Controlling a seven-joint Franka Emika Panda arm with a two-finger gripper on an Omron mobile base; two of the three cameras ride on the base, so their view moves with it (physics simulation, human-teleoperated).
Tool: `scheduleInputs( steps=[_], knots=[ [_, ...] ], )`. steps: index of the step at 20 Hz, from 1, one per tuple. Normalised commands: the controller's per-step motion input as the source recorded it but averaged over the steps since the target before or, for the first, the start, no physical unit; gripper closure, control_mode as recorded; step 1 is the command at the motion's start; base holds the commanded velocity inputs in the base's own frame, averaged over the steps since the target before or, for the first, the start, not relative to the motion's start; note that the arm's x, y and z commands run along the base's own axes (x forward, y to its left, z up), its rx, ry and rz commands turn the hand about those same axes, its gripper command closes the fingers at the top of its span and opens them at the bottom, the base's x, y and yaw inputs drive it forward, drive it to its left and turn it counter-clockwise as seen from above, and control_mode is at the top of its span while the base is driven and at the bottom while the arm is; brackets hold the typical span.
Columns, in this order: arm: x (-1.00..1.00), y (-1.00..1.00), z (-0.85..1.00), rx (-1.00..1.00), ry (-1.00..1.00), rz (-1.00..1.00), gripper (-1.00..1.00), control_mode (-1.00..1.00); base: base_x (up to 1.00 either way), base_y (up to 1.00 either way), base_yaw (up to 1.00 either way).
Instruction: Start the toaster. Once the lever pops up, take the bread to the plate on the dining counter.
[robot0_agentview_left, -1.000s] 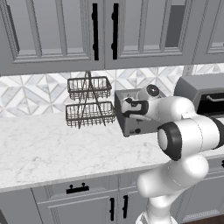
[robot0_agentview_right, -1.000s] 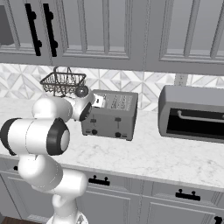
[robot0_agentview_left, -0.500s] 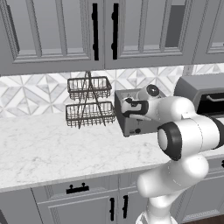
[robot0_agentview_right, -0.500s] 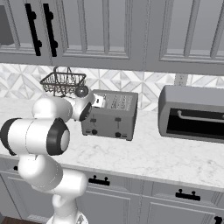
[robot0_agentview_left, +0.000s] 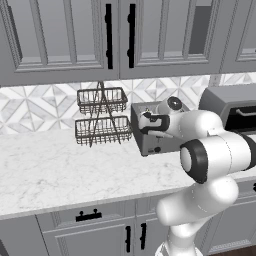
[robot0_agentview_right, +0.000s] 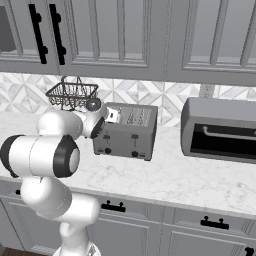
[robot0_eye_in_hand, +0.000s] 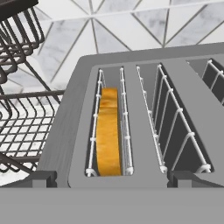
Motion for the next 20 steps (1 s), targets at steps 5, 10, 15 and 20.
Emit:
scheduleInputs(
  steps=[5, 10, 15, 20],
  knots=[
    [0.0, 0.0, 0.0, 0.0, 0.0, 0.0, -1.0, -1.0, 0.0, 0.0, 0.0],
    [0.0, 0.0, 0.0, 0.0, 0.0, 0.0, -1.0, -1.0, 0.0, 0.0, 0.0],
    [0.0, 0.0, 0.0, 0.0, 0.0, 0.0, -1.0, -1.0, 0.0, 0.0, 0.0],
    [0.0, 0.0, 0.0, 0.0, 0.0, 0.0, -1.0, -1.0, 0.0, 0.0, 0.0]
  ],
)
